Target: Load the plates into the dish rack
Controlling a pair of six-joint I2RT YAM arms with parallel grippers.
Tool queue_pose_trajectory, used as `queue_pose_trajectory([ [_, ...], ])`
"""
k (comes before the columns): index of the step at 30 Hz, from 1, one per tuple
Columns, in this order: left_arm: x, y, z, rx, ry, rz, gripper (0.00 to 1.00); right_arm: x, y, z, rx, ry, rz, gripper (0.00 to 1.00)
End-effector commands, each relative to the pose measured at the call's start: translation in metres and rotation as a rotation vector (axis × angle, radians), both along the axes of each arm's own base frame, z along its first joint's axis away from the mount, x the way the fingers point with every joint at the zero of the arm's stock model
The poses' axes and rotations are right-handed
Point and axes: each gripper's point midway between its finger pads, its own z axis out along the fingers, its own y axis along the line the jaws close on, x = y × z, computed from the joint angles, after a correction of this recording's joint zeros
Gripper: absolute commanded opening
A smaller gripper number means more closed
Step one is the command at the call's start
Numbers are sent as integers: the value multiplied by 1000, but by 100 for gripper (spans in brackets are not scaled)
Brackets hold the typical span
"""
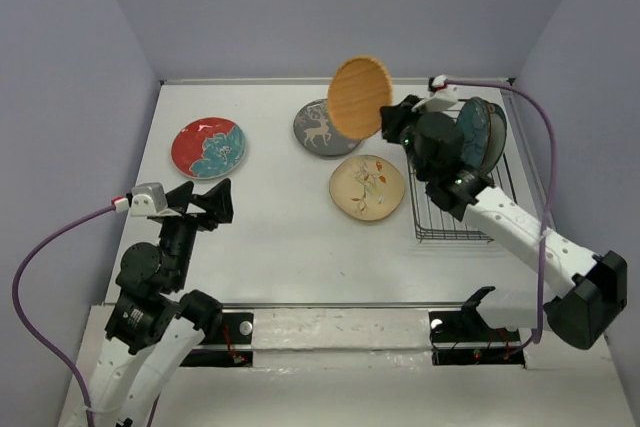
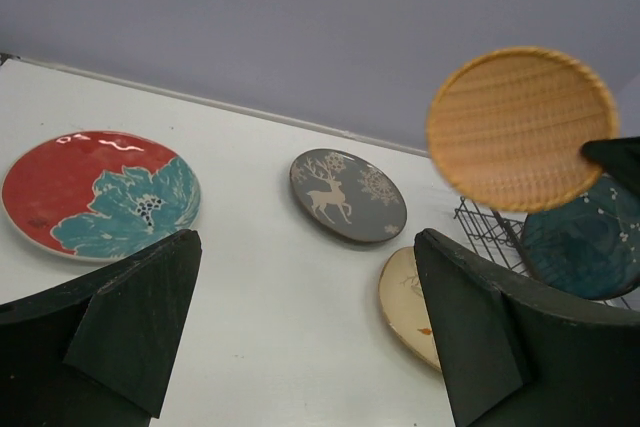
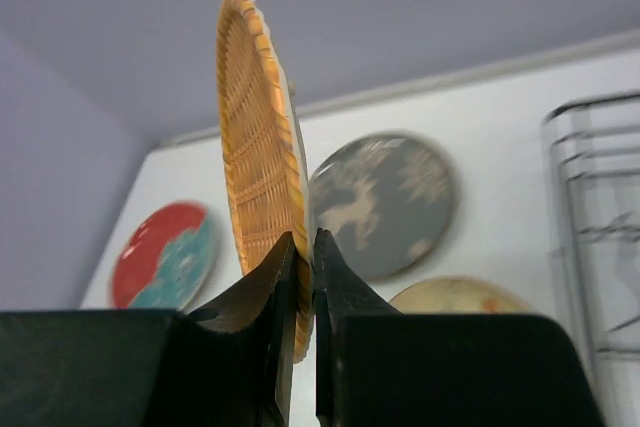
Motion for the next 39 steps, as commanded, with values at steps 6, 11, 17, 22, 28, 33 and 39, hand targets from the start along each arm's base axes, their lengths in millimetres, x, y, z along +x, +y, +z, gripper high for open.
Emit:
queue_pose_trajectory([
  [6, -9, 1, 19, -33, -83, -23, 99, 14, -216, 51, -629, 19, -560, 7],
  [11, -11, 0, 20, -34, -89, -32, 99, 21, -244, 48, -884, 114, -638, 7],
  [17, -12, -2, 20, -35, -88, -41, 99, 33, -256, 34, -969, 171, -637, 7],
  [22, -12, -5, 20, -33, -87, -58, 99, 35, -272, 4, -1003, 249, -635, 7],
  [28, -14, -5, 21, -37, -94, -61, 99, 39, -272, -35, -917, 305, -580, 7],
  [33, -12, -7, 20, -34, -89, -62, 99, 42, -270, -57, -899, 341, -557, 7],
  [39, -11, -6, 19, -32, -83, -59, 99, 42, -265, -71, -842, 349, -520, 7],
])
